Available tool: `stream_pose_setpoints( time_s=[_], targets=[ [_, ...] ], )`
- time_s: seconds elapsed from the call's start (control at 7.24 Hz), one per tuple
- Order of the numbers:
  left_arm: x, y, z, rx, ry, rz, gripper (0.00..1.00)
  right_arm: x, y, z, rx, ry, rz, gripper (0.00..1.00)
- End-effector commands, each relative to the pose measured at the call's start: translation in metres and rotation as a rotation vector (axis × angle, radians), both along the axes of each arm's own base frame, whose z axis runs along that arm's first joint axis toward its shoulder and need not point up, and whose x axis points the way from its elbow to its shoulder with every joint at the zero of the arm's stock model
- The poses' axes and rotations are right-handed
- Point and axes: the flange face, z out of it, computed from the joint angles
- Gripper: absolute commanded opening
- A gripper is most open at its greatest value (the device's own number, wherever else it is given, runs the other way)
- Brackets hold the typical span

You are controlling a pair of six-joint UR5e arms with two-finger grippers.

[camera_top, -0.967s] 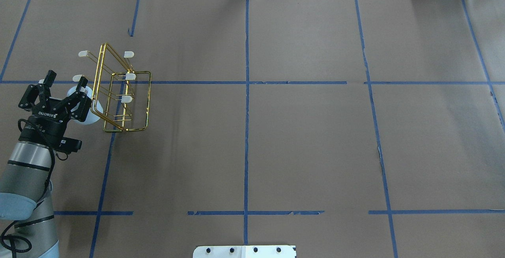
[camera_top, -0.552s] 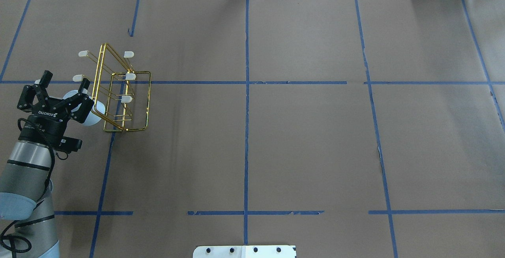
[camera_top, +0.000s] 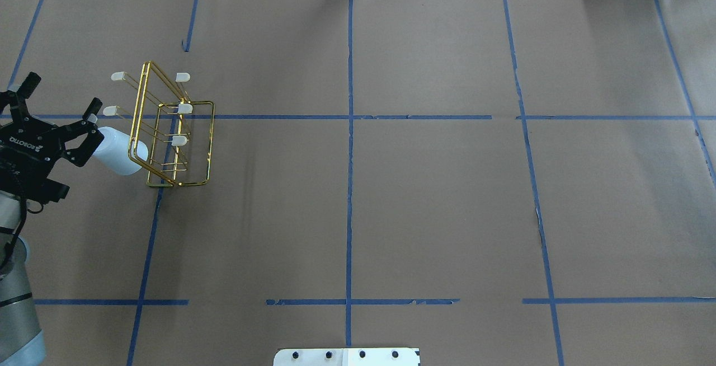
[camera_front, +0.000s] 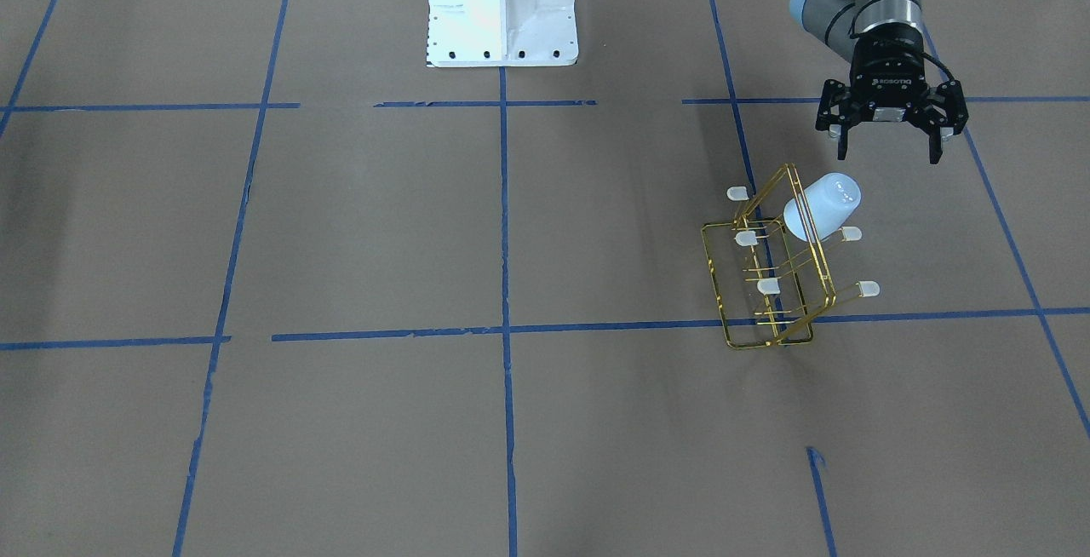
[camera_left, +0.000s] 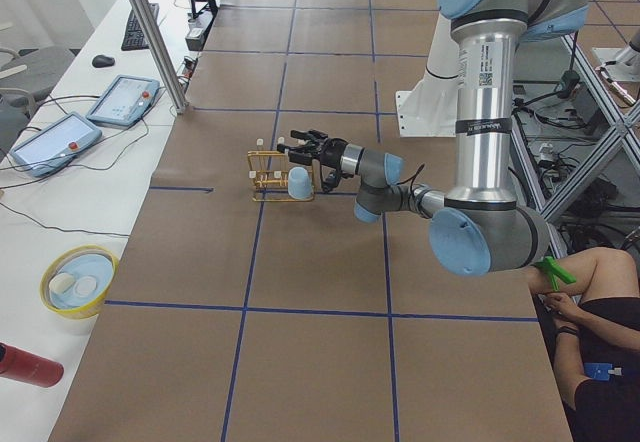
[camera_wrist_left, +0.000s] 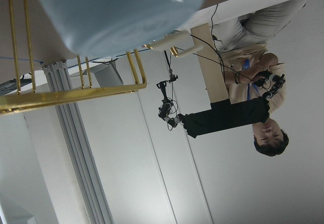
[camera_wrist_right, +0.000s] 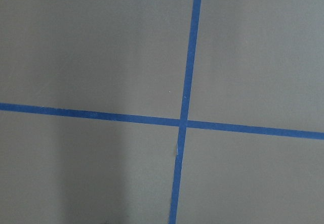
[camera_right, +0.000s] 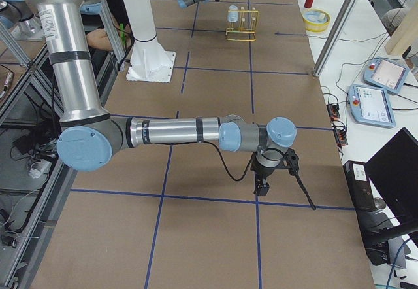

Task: Hang cup on cup holder
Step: 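Slide the cup onto the peg and open the left gripper, then withdraw the left gripper away from the rack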

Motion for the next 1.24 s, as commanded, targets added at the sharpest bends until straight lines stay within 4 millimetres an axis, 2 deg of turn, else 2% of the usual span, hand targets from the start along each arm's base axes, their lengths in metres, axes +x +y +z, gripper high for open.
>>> stream_pose_setpoints(
  time_s=[0.0, 0.14, 0.28, 0.41, 0.69, 0.83, 1.1],
  targets=[
    [-0.046, -0.005, -0.005, 0.129, -0.353, 0.003, 1.00, 0.000, 0.000, 0.000, -0.001, 0.000, 0.001, 1.00],
    [-0.065, -0.012, -0.002, 0.184, -0.488, -0.010, 1.00, 0.000, 0.000, 0.000, -0.001, 0.000, 0.001, 1.00],
    [-0.077, -0.010, 0.010, 0.217, -0.627, -0.008, 1.00, 0.000, 0.000, 0.000, 0.001, 0.000, 0.001, 1.00],
    [-0.091, -0.016, 0.016, 0.239, -0.770, -0.008, 1.00, 0.000, 0.000, 0.000, 0.001, 0.000, 0.001, 1.00],
    [-0.139, -0.045, 0.027, 0.295, -1.118, 0.034, 1.00, 0.000, 0.000, 0.000, 0.001, 0.000, 0.001, 1.00],
    [-0.157, -0.054, 0.036, 0.317, -1.280, 0.064, 1.00, 0.000, 0.000, 0.000, 0.001, 0.000, 0.001, 1.00],
    [-0.177, -0.068, 0.054, 0.362, -1.584, 0.164, 1.00, 0.000, 0.000, 0.000, 0.001, 0.000, 0.001, 1.00]
  ],
)
